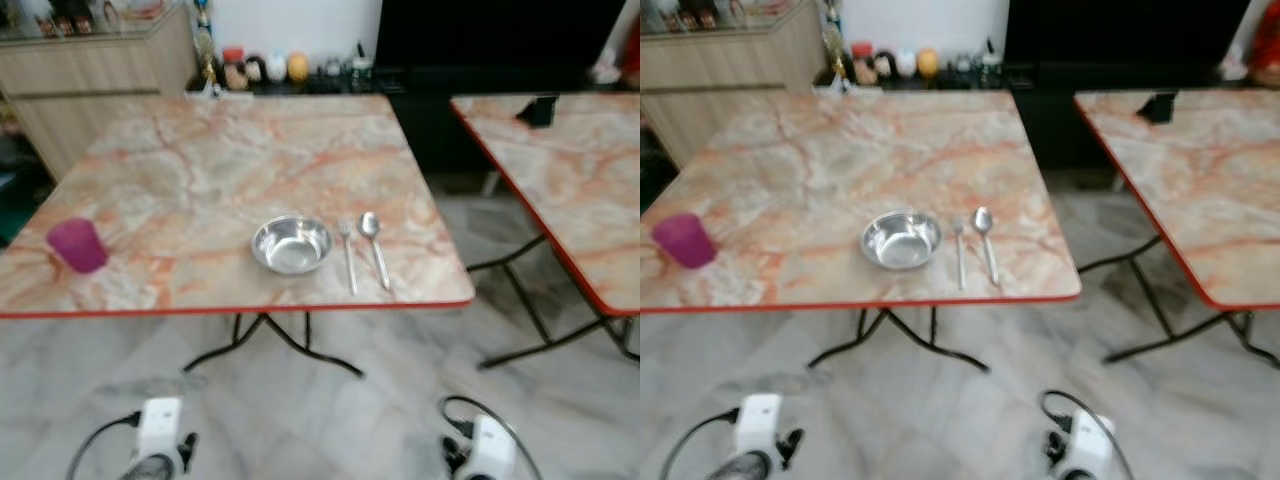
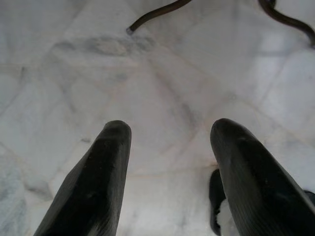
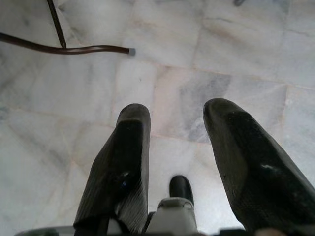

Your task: Setting the table

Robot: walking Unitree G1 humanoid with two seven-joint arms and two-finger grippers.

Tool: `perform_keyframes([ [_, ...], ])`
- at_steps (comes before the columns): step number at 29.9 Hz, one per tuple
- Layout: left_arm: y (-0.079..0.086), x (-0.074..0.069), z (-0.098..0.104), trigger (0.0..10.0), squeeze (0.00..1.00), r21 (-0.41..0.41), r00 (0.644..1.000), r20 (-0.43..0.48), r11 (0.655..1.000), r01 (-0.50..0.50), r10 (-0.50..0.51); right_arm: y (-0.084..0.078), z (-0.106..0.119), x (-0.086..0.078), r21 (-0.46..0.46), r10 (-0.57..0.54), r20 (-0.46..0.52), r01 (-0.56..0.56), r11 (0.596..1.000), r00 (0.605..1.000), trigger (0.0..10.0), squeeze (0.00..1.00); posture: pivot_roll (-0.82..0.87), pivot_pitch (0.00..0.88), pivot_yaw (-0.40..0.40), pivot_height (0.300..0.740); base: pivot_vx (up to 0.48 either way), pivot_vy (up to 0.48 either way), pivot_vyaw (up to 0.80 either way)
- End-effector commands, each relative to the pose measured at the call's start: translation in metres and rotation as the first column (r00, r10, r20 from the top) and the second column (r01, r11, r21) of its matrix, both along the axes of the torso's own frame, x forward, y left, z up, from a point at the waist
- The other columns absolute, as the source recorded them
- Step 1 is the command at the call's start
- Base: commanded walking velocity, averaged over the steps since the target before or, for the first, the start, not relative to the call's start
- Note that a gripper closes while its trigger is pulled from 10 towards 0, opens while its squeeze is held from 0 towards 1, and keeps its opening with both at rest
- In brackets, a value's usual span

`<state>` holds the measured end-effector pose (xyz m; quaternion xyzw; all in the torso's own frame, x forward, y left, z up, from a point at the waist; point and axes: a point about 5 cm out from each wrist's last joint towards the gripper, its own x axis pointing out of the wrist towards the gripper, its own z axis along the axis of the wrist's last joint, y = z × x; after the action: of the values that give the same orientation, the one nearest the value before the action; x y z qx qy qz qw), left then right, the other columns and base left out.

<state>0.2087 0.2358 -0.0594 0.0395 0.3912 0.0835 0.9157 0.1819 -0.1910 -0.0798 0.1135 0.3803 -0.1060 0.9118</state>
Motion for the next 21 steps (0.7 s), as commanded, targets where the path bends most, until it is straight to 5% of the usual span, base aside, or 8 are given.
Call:
perform_keyframes([
  [1, -0.0093, 0.0001, -0.0025, 10.0, 0.00, -0.013, 1.000, -0.008, 1.000, 0.024, -0.024, -0.0105, 0.0008, -0.0013, -0.021, -0.018, -0.005, 0.018, 1.000, 1.000, 10.0, 0.00, 0.01, 0.000, -0.004, 0.740, 0.000, 0.000, 0.00],
  [10, -0.0114, 0.0033, -0.0007, 10.0, 0.00, -0.015, 0.999, 0.007, 0.999, 0.038, -0.038, -0.0106, 0.0000, -0.0027, -0.018, -0.019, -0.013, 0.019, 1.000, 1.000, 10.0, 0.00, 0.01, 0.000, -0.003, 0.740, 0.000, 0.000, 0.00],
  [21, -0.0117, 0.0073, 0.0020, 10.0, 0.00, -0.015, 0.999, 0.027, 0.999, 0.046, -0.045, -0.0108, -0.0011, -0.0046, -0.017, -0.018, -0.022, 0.018, 1.000, 1.000, 10.0, 0.00, 0.01, 0.000, -0.005, 0.740, 0.317, 0.000, 0.00],
])
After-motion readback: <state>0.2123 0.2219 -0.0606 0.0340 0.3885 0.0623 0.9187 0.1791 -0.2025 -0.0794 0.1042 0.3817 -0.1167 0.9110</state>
